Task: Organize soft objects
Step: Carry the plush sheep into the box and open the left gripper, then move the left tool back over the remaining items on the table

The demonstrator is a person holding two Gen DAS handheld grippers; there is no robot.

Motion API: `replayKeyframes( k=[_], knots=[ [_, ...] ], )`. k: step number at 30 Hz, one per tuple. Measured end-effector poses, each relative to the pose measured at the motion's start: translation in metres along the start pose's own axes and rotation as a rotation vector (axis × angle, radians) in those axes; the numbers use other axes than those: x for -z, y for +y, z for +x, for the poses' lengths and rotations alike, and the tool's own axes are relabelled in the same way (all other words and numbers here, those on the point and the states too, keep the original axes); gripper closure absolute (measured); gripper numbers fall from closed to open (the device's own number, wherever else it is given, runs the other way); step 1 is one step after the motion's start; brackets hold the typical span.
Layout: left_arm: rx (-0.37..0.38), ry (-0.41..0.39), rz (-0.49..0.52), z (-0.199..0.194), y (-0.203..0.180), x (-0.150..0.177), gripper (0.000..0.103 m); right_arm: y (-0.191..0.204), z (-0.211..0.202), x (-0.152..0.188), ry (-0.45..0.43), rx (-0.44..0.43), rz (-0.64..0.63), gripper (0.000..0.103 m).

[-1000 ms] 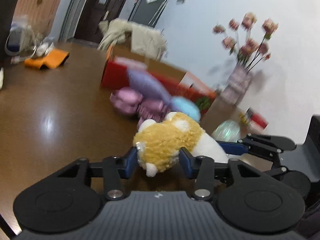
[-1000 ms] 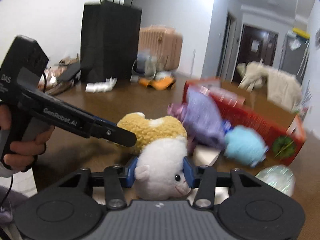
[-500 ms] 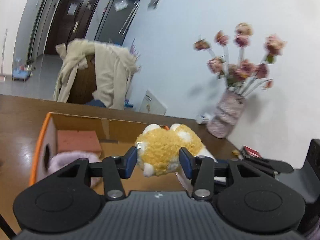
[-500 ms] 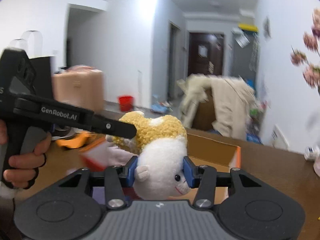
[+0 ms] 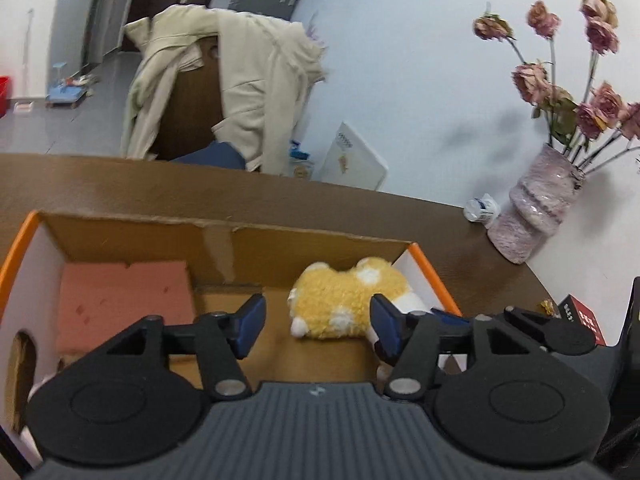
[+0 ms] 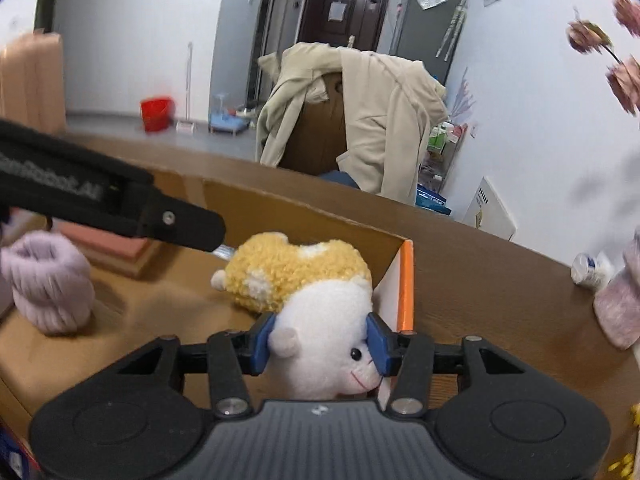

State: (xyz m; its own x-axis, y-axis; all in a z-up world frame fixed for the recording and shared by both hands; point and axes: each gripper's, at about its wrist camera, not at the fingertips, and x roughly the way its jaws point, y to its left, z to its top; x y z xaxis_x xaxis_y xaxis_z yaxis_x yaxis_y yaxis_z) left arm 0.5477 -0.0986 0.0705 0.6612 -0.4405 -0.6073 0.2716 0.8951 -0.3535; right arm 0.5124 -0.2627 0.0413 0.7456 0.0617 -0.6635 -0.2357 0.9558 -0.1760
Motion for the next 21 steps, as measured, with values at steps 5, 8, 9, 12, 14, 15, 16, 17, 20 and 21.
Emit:
replayKeyframes(
  k=[5,8,9,12,14,15,16,17,20,21],
  knots=[
    [-0.012,-0.055,0.004,-0.043,-0.003,0.002,0.035,0.000,-0.022,-0.002,-0.087,-0.007,0.006,0.033],
    [-0.033,-0.123,0.019,-0.083,-0.009,0.006,0.021,-0.004,-0.055,-0.009,-0.148,-0.039,0.023,0.032],
    [-0.036,-0.149,0.027,-0.099,-0.011,0.009,0.021,-0.005,-0.069,-0.011,-0.170,-0.047,0.021,0.031],
    [-0.011,-0.200,0.084,-0.138,-0.021,0.016,0.014,-0.014,-0.111,-0.014,-0.236,-0.067,0.038,0.024],
    [-0.035,-0.242,0.130,-0.164,-0.030,0.022,0.010,-0.019,-0.145,-0.011,-0.278,-0.086,0.061,0.018],
    [-0.048,-0.254,0.144,-0.174,-0.034,0.024,0.009,-0.019,-0.161,-0.009,-0.296,-0.096,0.071,0.016],
    [-0.057,-0.268,0.152,-0.186,-0.038,0.028,0.007,-0.019,-0.177,-0.006,-0.315,-0.108,0.078,0.016],
    [-0.061,-0.276,0.156,-0.197,-0.040,0.031,0.005,-0.019,-0.193,-0.001,-0.334,-0.118,0.081,0.015],
    [-0.051,-0.308,0.174,-0.235,-0.039,0.053,0.001,-0.016,-0.244,0.023,-0.386,-0.133,0.085,0.013],
    [-0.050,-0.324,0.181,-0.248,-0.036,0.063,0.000,-0.014,-0.258,0.034,-0.411,-0.152,0.088,0.004]
  ],
)
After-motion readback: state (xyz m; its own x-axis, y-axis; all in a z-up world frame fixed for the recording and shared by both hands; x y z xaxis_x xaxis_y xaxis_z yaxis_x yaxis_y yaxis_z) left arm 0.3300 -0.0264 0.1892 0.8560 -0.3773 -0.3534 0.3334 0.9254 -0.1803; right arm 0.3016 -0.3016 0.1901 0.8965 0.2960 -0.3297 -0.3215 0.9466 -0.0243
